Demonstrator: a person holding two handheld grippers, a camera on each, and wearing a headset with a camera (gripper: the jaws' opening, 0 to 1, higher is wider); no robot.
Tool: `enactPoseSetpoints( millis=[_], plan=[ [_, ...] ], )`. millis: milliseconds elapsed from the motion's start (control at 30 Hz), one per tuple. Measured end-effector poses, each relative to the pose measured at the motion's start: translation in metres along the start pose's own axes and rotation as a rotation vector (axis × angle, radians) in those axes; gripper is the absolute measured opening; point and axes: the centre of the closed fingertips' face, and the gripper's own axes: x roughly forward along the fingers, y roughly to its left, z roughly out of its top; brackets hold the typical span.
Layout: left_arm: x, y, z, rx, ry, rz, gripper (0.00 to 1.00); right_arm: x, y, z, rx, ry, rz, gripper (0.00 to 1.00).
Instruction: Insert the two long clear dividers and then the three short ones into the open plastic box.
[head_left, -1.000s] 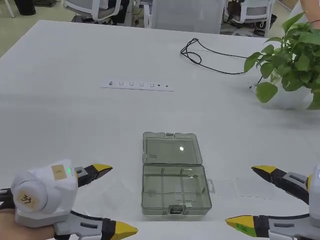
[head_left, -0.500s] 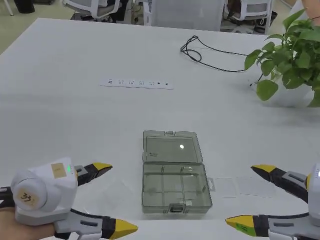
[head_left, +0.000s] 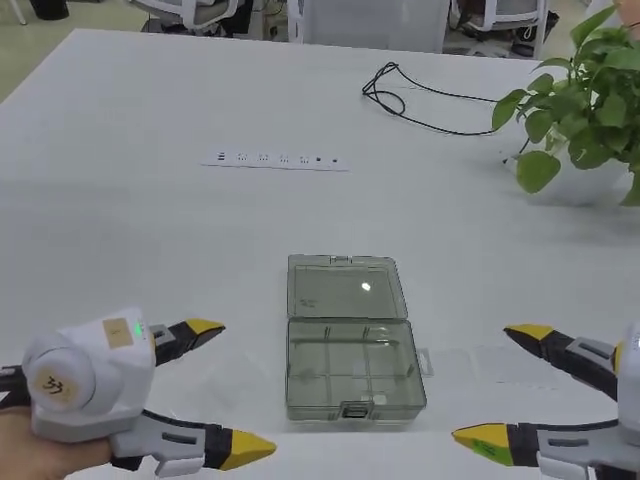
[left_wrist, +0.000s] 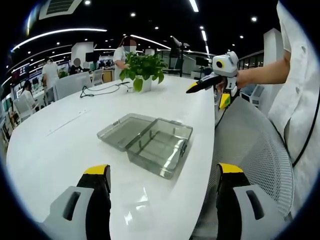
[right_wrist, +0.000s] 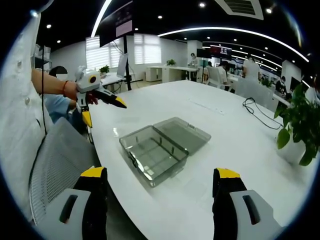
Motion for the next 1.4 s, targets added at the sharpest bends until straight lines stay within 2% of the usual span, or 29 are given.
enactPoseSetpoints(
  millis=[467, 667, 733, 900, 1067, 1167, 1200, 1267, 1400],
  plan=[
    [0.000, 0.001, 0.000, 0.003, 0.020, 0.007, 0.86, 0.000, -0.002, -0.002, 0.012, -0.011, -0.002, 0.87],
    [-0.009, 0.018, -0.003, -0.018, 0.037, 0.047, 0.86, 0.000, -0.002, -0.003, 0.020, -0.015, -0.001, 0.86],
    [-0.014, 0.028, -0.006, -0.020, 0.048, 0.073, 0.84, 0.000, -0.002, -0.003, 0.021, -0.014, -0.001, 0.86],
    [-0.026, 0.049, -0.012, -0.041, 0.087, 0.131, 0.81, -0.001, -0.003, -0.004, 0.026, -0.017, -0.005, 0.86],
    [-0.036, 0.071, -0.023, -0.070, 0.157, 0.180, 0.74, 0.000, -0.004, -0.004, 0.028, -0.017, -0.006, 0.86],
    [-0.039, 0.080, -0.030, -0.077, 0.204, 0.199, 0.68, 0.001, -0.003, -0.004, 0.030, -0.017, -0.004, 0.86],
    [-0.039, 0.082, -0.031, -0.074, 0.207, 0.201, 0.66, 0.001, -0.003, -0.004, 0.030, -0.019, -0.004, 0.86],
    [-0.042, 0.089, -0.040, -0.092, 0.262, 0.226, 0.65, 0.001, -0.003, -0.003, 0.032, -0.020, -0.003, 0.86],
    [-0.041, 0.096, -0.051, -0.104, 0.313, 0.231, 0.60, 0.002, -0.003, -0.003, 0.035, -0.020, -0.003, 0.86]
  ],
)
